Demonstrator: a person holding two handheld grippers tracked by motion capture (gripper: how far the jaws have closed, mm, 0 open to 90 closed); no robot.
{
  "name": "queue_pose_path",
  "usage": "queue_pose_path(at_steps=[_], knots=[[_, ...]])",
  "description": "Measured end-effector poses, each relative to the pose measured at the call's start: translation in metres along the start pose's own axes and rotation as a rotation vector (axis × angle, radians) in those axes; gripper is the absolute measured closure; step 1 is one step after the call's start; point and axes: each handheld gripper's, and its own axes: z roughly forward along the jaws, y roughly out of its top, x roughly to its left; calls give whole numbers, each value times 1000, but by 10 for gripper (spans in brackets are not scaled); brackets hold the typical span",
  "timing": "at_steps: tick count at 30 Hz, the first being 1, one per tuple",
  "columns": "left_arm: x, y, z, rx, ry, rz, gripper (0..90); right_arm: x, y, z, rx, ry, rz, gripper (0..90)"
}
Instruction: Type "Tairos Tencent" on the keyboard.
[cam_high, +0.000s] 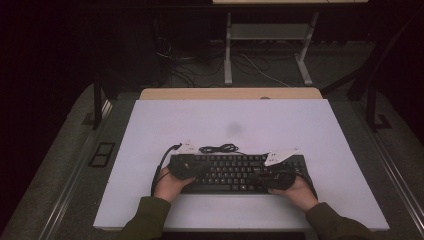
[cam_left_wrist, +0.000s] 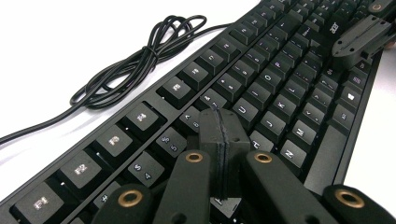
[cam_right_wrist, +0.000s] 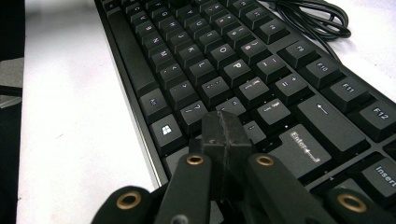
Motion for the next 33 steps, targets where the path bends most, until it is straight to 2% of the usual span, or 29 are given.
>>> queue_pose_path(at_steps=[15,23,31,33], knots=[[0,-1,1,11,1,2,888,0,0,0,0,-1,-1,894],[-1,0,-4,-15,-4,1,882,0,0,0,0,-1,-1,894],[-2,-1,-14,-62,-2,3,753,0,0,0,0,-2,-2,894],[-2,-2,-18,-71,4,4,644,0,0,0,0,-3,-2,894]])
